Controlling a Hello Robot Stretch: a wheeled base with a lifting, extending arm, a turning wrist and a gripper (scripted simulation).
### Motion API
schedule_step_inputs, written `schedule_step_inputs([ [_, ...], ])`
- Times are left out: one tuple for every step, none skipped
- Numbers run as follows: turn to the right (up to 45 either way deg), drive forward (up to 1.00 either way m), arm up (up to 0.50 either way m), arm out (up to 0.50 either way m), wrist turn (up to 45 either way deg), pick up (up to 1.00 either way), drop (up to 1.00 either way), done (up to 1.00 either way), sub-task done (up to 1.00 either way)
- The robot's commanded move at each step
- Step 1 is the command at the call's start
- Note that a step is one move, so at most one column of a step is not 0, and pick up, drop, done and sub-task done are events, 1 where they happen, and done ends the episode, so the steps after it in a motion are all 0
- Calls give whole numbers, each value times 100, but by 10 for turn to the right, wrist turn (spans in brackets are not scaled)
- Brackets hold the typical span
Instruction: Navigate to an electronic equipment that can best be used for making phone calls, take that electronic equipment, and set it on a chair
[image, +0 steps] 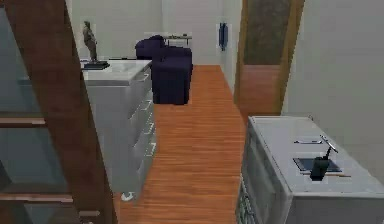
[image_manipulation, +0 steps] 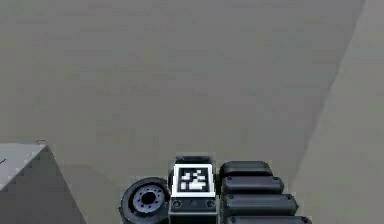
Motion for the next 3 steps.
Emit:
schedule_step_inputs([
  [0,100,0,0,0,0,0,0,0],
  [210,0,0,0,0,0,0,0,0],
  [0,10,0,0,0,0,0,0,0],
])
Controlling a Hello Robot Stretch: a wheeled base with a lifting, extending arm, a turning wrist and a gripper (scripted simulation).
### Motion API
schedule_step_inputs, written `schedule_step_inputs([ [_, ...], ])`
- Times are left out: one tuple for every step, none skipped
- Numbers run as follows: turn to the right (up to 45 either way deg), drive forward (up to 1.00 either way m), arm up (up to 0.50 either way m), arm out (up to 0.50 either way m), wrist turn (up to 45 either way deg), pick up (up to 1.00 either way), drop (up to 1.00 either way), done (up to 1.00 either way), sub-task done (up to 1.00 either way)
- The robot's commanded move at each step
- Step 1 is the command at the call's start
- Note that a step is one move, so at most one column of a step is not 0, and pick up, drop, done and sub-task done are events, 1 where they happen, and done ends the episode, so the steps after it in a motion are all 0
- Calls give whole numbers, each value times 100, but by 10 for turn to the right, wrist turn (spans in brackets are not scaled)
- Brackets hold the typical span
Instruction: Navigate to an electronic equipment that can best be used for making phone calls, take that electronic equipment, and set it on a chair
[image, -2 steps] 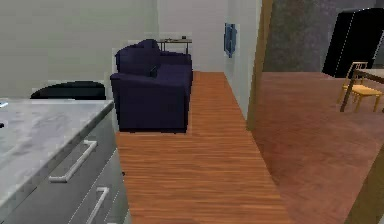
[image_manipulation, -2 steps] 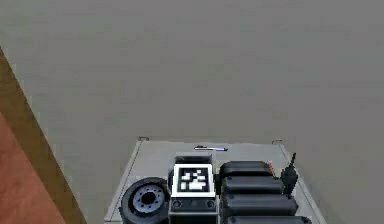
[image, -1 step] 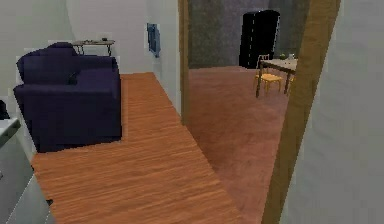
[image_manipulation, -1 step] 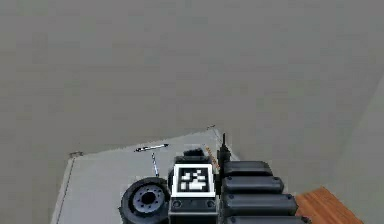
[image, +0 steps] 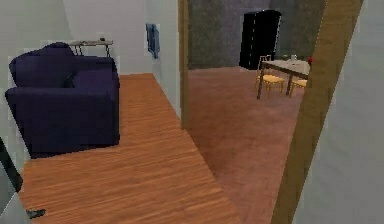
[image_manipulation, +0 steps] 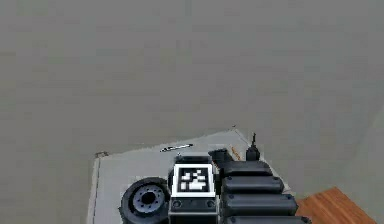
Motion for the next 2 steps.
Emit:
schedule_step_inputs([
  [120,0,0,0,0,0,0,0,0],
  [0,0,0,16,0,0,0,0,0],
])
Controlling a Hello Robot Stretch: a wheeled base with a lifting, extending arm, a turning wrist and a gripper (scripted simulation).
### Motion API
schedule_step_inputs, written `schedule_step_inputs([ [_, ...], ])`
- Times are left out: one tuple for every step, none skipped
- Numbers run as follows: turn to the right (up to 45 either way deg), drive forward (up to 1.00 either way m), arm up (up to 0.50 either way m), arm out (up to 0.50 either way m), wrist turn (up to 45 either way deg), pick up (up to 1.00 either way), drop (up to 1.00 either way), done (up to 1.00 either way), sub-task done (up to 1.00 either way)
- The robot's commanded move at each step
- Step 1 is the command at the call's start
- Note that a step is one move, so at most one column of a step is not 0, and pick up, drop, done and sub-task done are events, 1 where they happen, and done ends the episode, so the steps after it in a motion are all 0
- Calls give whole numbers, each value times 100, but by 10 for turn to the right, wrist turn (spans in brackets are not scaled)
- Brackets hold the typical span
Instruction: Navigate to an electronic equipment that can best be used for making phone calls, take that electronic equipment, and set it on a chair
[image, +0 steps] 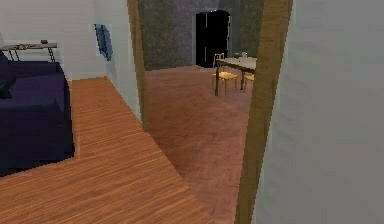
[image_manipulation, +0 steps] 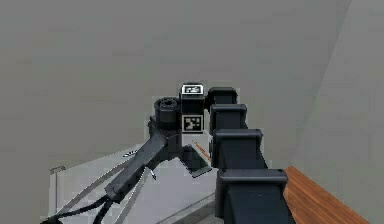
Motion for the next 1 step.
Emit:
schedule_step_inputs([
  [0,0,0,0,450,0,0,0,0],
])
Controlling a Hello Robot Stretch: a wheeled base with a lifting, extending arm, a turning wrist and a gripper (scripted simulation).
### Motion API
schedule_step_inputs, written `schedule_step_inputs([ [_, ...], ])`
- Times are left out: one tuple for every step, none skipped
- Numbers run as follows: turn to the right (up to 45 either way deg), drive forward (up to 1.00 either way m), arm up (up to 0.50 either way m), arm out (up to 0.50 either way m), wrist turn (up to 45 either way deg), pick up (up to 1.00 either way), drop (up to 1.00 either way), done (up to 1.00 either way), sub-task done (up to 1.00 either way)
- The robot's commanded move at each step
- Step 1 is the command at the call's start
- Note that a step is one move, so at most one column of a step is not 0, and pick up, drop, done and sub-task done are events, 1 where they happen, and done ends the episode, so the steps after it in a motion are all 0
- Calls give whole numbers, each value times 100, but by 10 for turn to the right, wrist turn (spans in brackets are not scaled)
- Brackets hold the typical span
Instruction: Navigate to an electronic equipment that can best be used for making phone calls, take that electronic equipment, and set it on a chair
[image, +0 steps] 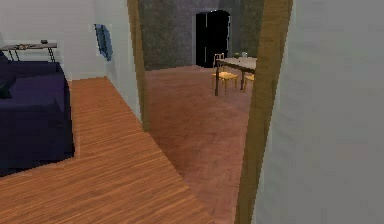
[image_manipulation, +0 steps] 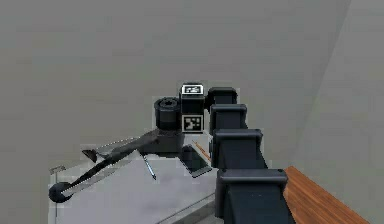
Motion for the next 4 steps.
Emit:
schedule_step_inputs([
  [0,0,0,0,450,0,0,0,0],
  [0,0,0,0,450,0,0,0,0],
  [0,0,0,0,30,0,0,0,0],
  [0,0,-20,0,0,0,0,0,0],
])
